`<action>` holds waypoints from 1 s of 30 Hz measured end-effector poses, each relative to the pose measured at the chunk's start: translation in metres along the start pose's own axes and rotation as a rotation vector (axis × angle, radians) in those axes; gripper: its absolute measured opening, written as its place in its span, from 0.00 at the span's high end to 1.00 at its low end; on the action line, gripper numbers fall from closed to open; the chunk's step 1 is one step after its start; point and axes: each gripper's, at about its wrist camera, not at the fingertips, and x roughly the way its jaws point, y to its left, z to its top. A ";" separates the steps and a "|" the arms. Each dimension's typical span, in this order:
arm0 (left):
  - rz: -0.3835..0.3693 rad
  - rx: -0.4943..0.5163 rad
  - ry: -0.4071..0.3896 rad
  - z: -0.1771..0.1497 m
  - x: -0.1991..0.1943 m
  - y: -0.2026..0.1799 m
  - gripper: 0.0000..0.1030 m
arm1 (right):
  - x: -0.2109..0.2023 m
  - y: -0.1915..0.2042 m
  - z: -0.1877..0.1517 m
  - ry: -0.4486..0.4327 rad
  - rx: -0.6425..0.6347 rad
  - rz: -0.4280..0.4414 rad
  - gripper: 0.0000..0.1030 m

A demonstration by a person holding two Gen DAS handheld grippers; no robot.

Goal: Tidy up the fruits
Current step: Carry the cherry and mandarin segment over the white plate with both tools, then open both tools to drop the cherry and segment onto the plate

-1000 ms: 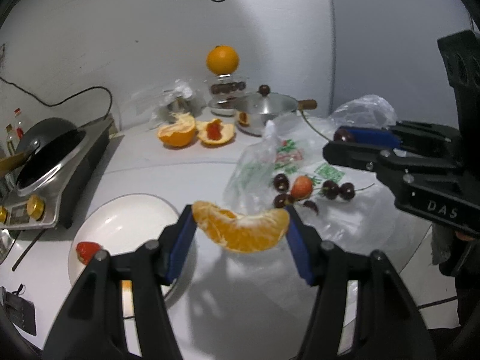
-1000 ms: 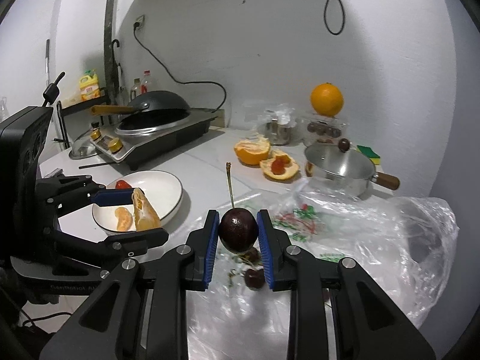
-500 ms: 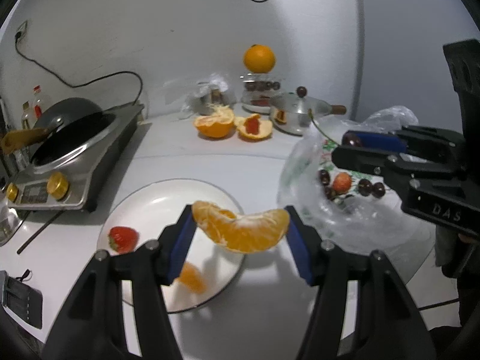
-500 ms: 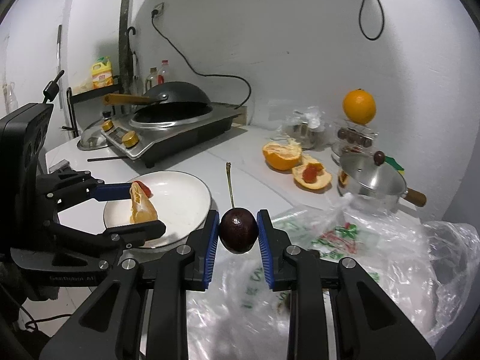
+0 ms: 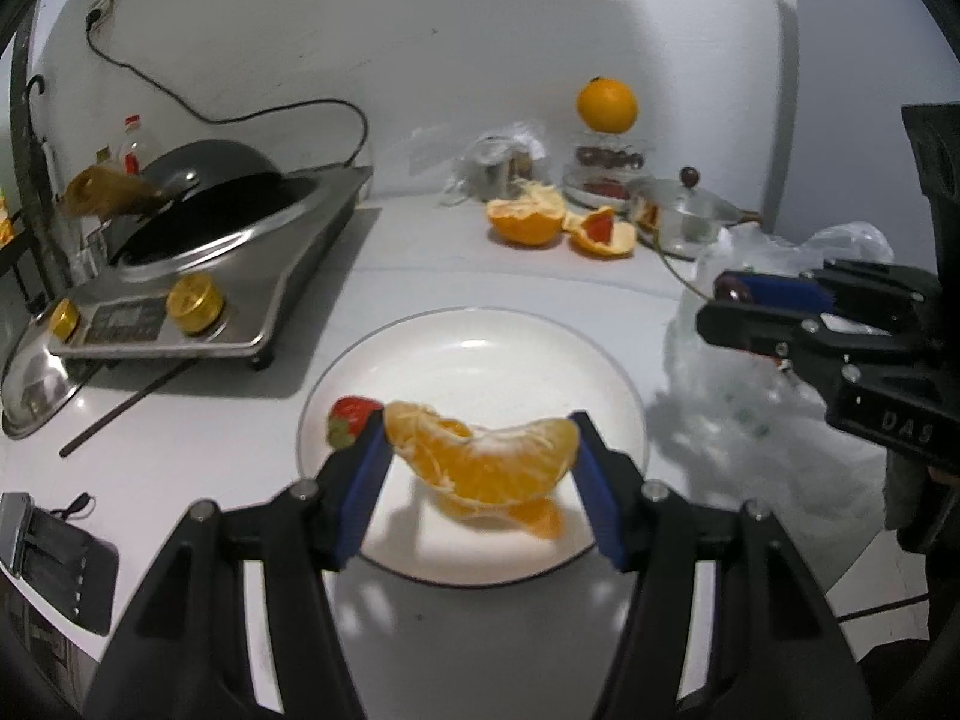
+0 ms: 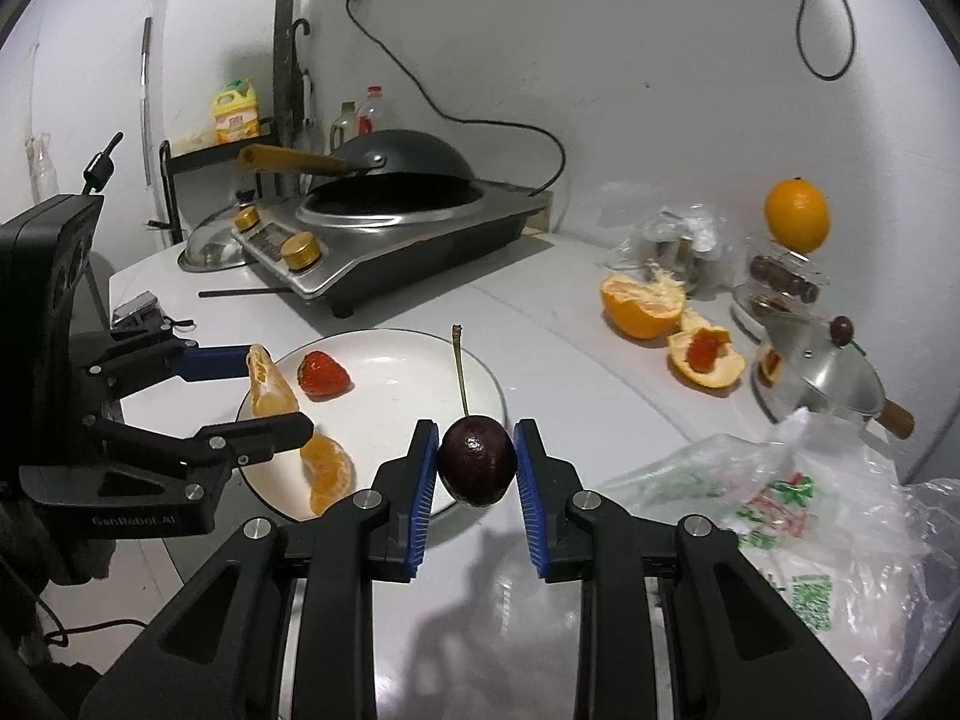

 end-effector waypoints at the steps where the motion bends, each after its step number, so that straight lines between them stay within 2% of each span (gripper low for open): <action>1: 0.003 -0.004 0.003 -0.002 0.001 0.004 0.42 | 0.003 0.002 0.000 0.005 -0.003 0.004 0.73; 15: -0.010 -0.050 0.043 -0.019 0.018 0.031 0.42 | 0.051 0.034 -0.010 0.126 -0.039 0.063 0.73; 23: -0.029 -0.054 0.055 -0.022 0.022 0.032 0.41 | 0.063 0.042 -0.013 0.160 -0.037 0.068 0.73; 24: -0.031 -0.051 0.055 -0.022 0.021 0.031 0.40 | 0.063 0.041 -0.013 0.161 -0.034 0.067 0.73; 26: -0.030 -0.048 0.047 -0.021 0.020 0.031 0.28 | 0.063 0.041 -0.013 0.160 -0.030 0.060 0.73; 28: -0.029 -0.051 0.033 -0.020 0.016 0.031 0.25 | 0.061 0.040 -0.012 0.155 -0.022 0.056 0.63; 30: -0.024 -0.052 0.028 -0.019 0.013 0.030 0.25 | 0.059 0.038 -0.013 0.149 -0.012 0.056 0.58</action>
